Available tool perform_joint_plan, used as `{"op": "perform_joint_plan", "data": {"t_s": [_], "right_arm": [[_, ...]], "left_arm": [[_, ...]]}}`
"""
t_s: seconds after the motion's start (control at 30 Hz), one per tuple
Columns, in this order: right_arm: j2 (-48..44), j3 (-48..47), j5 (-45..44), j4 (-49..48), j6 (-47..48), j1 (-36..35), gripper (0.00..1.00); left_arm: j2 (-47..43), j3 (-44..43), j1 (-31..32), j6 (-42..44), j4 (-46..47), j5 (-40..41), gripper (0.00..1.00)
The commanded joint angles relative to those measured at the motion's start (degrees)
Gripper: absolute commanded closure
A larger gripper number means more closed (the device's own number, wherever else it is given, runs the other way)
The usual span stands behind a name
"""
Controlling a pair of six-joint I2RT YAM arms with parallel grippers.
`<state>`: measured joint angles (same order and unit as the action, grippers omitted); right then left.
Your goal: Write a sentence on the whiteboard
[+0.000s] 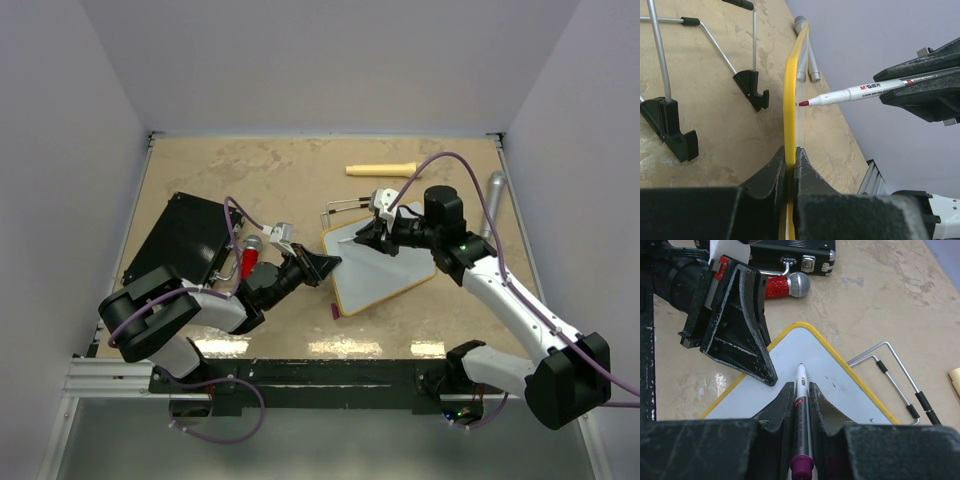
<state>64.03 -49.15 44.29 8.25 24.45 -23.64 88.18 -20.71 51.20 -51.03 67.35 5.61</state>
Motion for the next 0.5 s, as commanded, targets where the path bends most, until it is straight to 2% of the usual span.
{"op": "perform_joint_plan", "data": {"t_s": [0.0, 0.47], "right_arm": [[0.4, 0.5, -1.5, -2.1, -0.6, -0.6, 1.00], [0.3, -0.2, -9.5, -0.8, -0.6, -0.7, 1.00]], "left_arm": [[0.1, 0.1, 0.7, 1.5, 4.1, 0.1, 1.00], [-0.1, 0.1, 0.7, 1.9, 3.8, 0.4, 1.00]]}}
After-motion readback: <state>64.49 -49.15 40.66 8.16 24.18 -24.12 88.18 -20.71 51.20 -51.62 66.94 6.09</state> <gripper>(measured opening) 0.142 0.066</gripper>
